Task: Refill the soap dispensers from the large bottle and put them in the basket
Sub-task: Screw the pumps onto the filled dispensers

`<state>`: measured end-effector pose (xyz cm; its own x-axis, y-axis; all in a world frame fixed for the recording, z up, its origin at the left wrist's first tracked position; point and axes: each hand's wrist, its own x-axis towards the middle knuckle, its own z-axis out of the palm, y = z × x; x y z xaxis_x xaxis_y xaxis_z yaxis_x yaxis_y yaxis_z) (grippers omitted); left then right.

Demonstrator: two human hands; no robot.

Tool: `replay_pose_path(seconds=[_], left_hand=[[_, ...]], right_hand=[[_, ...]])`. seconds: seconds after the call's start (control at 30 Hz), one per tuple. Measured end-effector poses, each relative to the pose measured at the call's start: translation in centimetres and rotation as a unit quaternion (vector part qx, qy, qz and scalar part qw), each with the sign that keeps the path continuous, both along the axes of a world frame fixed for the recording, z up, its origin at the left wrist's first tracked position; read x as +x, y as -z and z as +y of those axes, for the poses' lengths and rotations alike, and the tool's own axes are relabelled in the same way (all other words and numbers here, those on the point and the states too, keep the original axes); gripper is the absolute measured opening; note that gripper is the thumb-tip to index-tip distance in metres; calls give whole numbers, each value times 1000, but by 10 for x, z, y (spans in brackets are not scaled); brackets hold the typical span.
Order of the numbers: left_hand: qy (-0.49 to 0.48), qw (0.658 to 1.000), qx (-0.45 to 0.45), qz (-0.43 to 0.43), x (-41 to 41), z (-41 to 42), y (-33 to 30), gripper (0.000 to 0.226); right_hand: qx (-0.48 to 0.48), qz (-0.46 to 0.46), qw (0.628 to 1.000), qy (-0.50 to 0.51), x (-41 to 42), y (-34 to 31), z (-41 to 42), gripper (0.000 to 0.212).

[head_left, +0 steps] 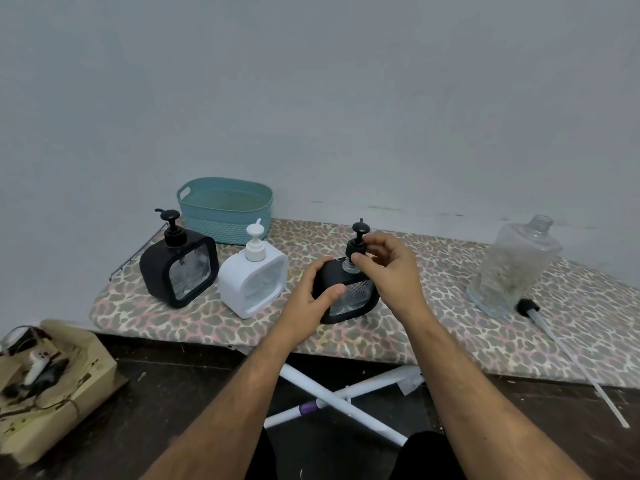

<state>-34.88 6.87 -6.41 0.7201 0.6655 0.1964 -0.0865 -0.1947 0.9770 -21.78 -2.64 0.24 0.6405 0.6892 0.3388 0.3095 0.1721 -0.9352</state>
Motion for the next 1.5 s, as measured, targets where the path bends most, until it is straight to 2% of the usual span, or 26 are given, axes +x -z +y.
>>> replay_pose_path(seconds=[0.17,0.27,0.4,0.5,0.57,0.63,0.77,0.93,1.1,1.2,1.33,1.5], left_hand=[[-19,999,-20,-25,2,-4,4,49],[-59,998,22,-16,5,-12,8,58],[-89,992,86,3,7,-13,13,72],[-94,990,102,8,7,-13,14,72],[-97,989,110,7,7,-13,13,70],[-102,988,114,6,7,-14,13,69],[-109,987,121,9,7,-15,14,67],[-118,985,124,18,8,-16,16,65],[-129,983,128,27,8,-16,17,68],[-131,983,125,27,8,-15,18,66],[-133,983,120,24,8,-16,17,64],[-126,984,123,20,8,-18,16,67]], right_hand=[[-9,-8,1000,-2,-3,10,0,26],[-3,0,1000,3,-3,16,2,26],[11,-2,1000,-12,-4,20,3,37],[5,-10,1000,-17,-3,24,6,24],[15,-5,999,-29,-3,26,7,27],[22,-4,999,-38,-3,27,7,29],[21,4,1000,-15,-3,30,8,23],[29,18,999,-34,-4,32,4,14],[35,4,999,9,-8,33,7,19],[52,-13,999,-8,-10,30,6,27],[41,-38,998,-18,-7,29,5,15],[21,19,999,-18,-4,30,4,13]])
